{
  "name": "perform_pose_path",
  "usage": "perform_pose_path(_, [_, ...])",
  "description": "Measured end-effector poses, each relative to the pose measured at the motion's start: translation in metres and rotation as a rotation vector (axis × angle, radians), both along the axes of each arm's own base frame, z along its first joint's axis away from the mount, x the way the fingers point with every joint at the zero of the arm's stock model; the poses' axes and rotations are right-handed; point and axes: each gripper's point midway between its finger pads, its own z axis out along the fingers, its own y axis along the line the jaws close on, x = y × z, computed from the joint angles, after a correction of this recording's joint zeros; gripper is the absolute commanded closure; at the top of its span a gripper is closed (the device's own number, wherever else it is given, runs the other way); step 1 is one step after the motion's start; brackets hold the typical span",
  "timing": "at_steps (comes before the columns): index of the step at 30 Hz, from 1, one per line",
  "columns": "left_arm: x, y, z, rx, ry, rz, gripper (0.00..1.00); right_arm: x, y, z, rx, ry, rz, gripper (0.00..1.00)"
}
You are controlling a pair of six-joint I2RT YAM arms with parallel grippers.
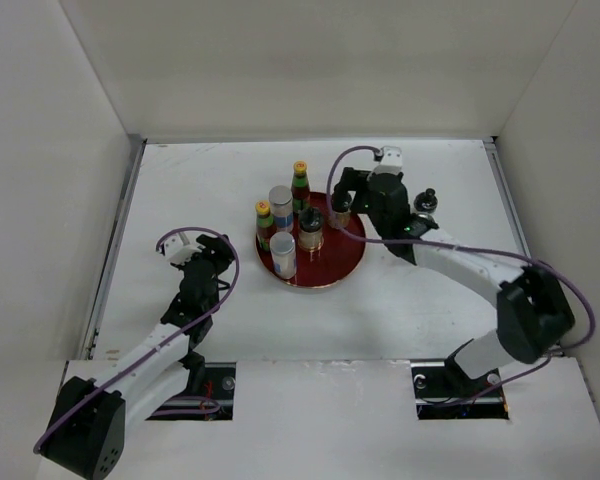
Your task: Organize the condiment bottles
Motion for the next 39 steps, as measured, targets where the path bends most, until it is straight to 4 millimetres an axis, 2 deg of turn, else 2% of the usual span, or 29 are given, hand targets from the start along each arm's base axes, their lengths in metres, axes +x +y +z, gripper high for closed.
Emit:
perform_pose_path(2, [0.000,0.000,0.002,-0.002,-0.005,0.000,0.44,-0.015,-0.014,0.029,0.045,-0.057,-0.019,0.00])
perform_pose_path(5, [-0.001,0.000,0.007,-0.009,-0.022,0.000,0.44,-0.038,-0.042,0.059,0.088,-0.127,-0.081,0.00])
perform_pose_path(7, [-0.001,0.000,0.008,-0.011,-0.026,-0.002,0.44,-0.052,-0.065,0.068,0.096,-0.154,-0.142,0.00])
perform_pose_path(9, [-0.001,-0.002,0.008,-0.011,-0.025,-0.008,0.43,-0.064,-0.091,0.067,0.084,-0.155,-0.223,0.00])
perform_pose_path(11, [-0.001,-0.003,0.007,-0.012,-0.024,-0.014,0.42,-0.075,-0.113,0.058,0.055,-0.136,-0.300,0.00])
perform_pose_path(14, [-0.001,-0.007,0.007,-0.014,-0.023,-0.029,0.40,-0.087,-0.144,0.032,-0.009,-0.072,-0.404,0.00])
perform_pose_path(19, [-0.002,-0.008,0.007,-0.015,-0.023,-0.037,0.38,-0.103,-0.175,-0.024,-0.101,0.070,-0.498,0.00])
perform_pose_path(21, [-0.002,-0.009,0.007,-0.015,-0.023,-0.041,0.38,-0.104,-0.184,-0.039,-0.121,0.108,-0.519,0.00])
perform_pose_path(24, [-0.002,-0.012,0.004,-0.011,-0.012,-0.050,0.38,-0.098,-0.188,-0.050,-0.122,0.140,-0.522,0.00])
perform_pose_path(34, [-0.001,-0.014,-0.006,0.002,0.020,-0.056,0.37,-0.069,-0.180,-0.085,-0.169,0.198,-0.467,0.00])
perform_pose_path(36, [-0.001,-0.014,-0.008,0.005,0.026,-0.057,0.37,-0.063,-0.181,-0.087,-0.179,0.200,-0.467,0.03])
perform_pose_path(39, [0.000,-0.015,-0.012,0.009,0.037,-0.059,0.37,-0.051,-0.182,-0.087,-0.183,0.188,-0.474,0.17])
